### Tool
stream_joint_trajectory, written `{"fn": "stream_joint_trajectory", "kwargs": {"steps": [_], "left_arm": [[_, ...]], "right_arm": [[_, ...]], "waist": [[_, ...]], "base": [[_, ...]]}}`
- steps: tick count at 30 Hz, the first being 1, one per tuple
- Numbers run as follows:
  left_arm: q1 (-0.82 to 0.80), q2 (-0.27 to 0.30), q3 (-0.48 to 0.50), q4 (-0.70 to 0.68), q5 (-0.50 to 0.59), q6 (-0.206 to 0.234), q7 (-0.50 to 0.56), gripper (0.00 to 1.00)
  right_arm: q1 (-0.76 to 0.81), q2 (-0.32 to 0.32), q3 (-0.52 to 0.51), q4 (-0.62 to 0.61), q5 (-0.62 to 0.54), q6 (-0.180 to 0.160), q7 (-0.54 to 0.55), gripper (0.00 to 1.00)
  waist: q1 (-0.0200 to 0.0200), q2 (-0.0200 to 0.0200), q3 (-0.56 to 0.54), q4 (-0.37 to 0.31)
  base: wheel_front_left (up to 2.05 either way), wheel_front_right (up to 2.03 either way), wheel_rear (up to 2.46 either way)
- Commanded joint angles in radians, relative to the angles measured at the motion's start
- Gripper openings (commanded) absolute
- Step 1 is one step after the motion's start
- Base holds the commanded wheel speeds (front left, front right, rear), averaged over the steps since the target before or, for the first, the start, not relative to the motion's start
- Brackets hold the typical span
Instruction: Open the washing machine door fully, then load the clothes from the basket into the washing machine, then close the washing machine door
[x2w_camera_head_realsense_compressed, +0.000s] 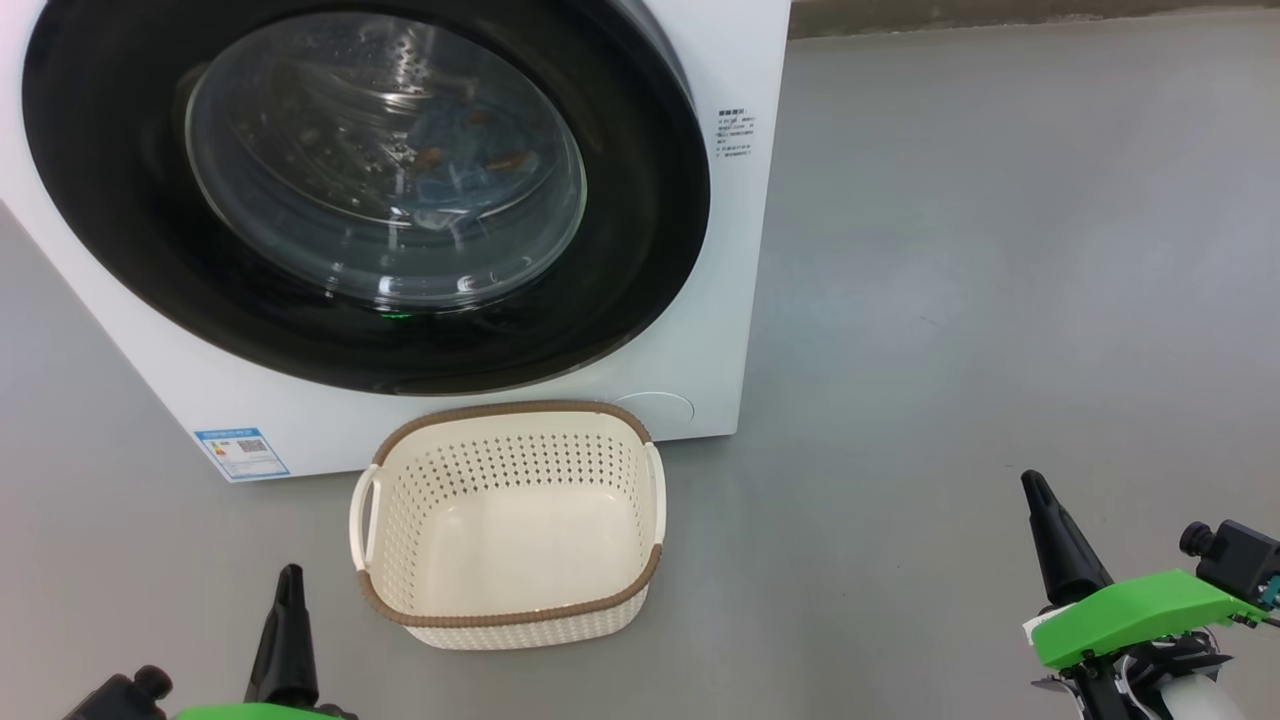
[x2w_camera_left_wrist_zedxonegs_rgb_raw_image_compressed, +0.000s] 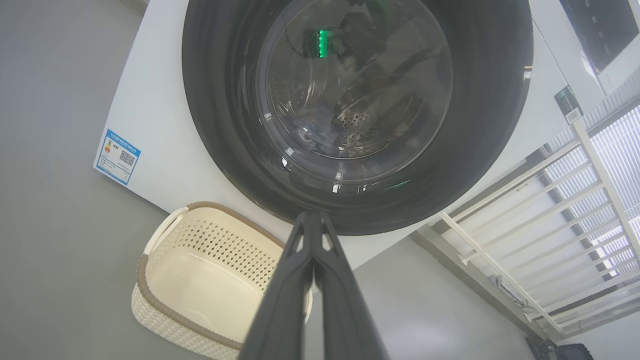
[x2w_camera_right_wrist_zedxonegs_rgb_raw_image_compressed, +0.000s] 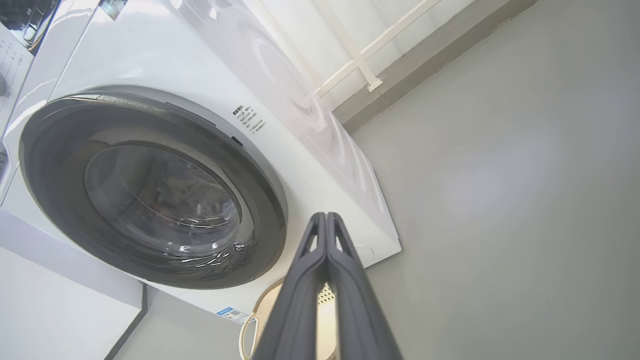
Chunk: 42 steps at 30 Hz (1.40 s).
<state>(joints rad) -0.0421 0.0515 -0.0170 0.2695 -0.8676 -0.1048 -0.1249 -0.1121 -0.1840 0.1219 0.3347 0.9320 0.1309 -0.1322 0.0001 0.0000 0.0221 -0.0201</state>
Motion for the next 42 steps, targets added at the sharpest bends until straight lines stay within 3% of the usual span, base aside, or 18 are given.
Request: {"fn": "stream_joint_trajectory", "kwargs": {"steps": [1,42], "left_arm": [[-0.041,0.011,0.021,-0.019,-0.023,-0.007,0.005,0.00],[-0.057,0.005,0.077,-0.018,-0.383,-0.017,0.123,0.00]], "right_arm": [[-0.021,-0.006,-0.009,-0.028,0.019,0.000,0.004,0.00],[-0.011,0.058,-0.115,-0.057,0.357,0.000,0.119,0.00]], "waist": [[-0.0001,0.0000,0.000,0.000],[-0.0001,0.0000,-0.011,0.010]], "base": [[0.00,0.00,0.00],[0.00,0.00,0.00]]}}
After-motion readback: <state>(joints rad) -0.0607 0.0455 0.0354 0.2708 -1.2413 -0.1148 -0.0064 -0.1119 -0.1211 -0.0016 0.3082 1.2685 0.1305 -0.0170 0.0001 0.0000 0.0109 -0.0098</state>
